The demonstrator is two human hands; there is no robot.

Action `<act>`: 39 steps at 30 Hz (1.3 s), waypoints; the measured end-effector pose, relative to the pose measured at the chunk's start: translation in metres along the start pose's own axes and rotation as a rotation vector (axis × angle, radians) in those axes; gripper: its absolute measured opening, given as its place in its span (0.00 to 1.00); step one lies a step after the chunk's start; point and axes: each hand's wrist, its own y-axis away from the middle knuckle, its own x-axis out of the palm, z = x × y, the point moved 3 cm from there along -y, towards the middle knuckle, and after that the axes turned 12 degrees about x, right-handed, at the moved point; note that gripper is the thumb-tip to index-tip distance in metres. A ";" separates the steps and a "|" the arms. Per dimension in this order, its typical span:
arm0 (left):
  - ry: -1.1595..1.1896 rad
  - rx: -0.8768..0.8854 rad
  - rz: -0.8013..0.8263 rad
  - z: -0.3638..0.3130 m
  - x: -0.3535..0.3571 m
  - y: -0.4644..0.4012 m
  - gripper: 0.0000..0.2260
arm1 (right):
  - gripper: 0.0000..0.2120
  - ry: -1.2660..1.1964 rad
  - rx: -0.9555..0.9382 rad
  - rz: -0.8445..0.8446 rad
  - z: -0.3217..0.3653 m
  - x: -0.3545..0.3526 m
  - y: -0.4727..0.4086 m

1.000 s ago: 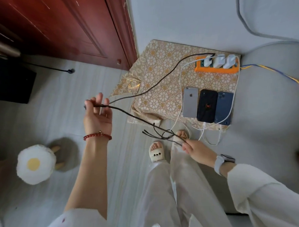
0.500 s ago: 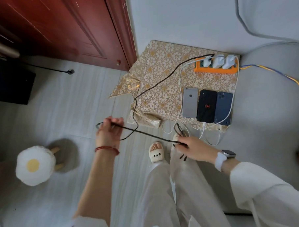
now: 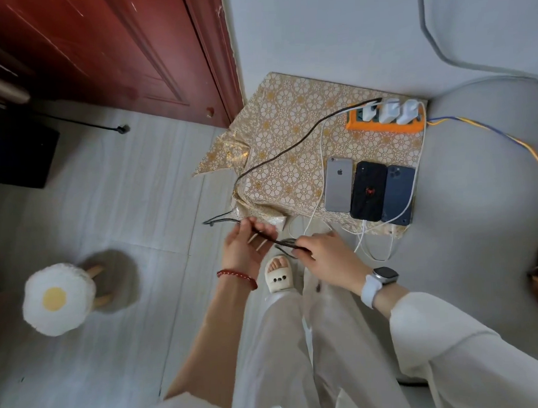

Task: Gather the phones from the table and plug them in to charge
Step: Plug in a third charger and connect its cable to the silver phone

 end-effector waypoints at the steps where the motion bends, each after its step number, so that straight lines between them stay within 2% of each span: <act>1: 0.007 0.033 -0.045 -0.005 -0.006 -0.004 0.12 | 0.11 0.043 0.000 -0.011 -0.004 -0.002 0.001; 6: -0.051 0.132 -0.259 -0.025 -0.041 -0.019 0.12 | 0.10 0.169 -0.005 -0.040 -0.029 -0.013 0.006; 12: 0.018 0.161 -0.467 -0.033 -0.062 -0.028 0.11 | 0.12 0.179 0.121 0.032 -0.051 -0.019 0.001; 17: -0.028 0.051 -0.535 -0.029 -0.064 -0.028 0.10 | 0.10 0.030 0.145 0.071 -0.054 -0.025 0.007; 19: -0.119 -0.014 -0.536 -0.024 -0.059 -0.026 0.07 | 0.09 -0.041 0.169 0.103 -0.053 -0.027 0.009; 20: -0.219 -0.037 -0.515 -0.023 -0.055 -0.025 0.05 | 0.08 -0.065 0.154 0.113 -0.050 -0.027 0.010; 22: -0.644 0.002 -0.394 -0.020 -0.047 -0.020 0.21 | 0.08 -0.098 0.100 0.131 -0.041 -0.028 0.011; 23: -0.886 0.134 -0.266 -0.019 -0.038 -0.015 0.26 | 0.08 -0.122 0.079 0.140 -0.034 -0.028 0.011; 25: -1.138 0.445 0.099 -0.009 -0.013 0.000 0.25 | 0.08 -0.204 0.064 0.140 -0.022 -0.028 0.011; 27: -1.275 0.527 0.440 0.007 0.007 0.012 0.22 | 0.09 -0.284 0.070 0.130 -0.014 -0.030 0.010; 29: -1.423 0.541 0.637 0.018 0.016 0.017 0.19 | 0.09 -0.329 0.070 0.134 -0.011 -0.033 0.010; 31: -1.556 0.612 0.740 0.019 0.020 0.013 0.15 | 0.10 -0.368 0.087 0.145 -0.014 -0.036 0.011; 33: -1.610 0.713 0.780 0.014 0.022 0.011 0.10 | 0.10 -0.405 0.121 0.171 -0.022 -0.037 0.013; 34: -1.586 0.754 0.742 0.010 0.021 0.010 0.09 | 0.09 -0.406 0.137 0.182 -0.026 -0.037 0.013; 36: -1.510 0.797 0.564 0.002 0.017 0.007 0.09 | 0.07 -0.369 0.160 0.174 -0.036 -0.037 0.013; 39: -1.373 0.687 0.225 -0.006 0.002 0.003 0.11 | 0.08 -0.237 0.228 0.139 -0.057 -0.033 0.010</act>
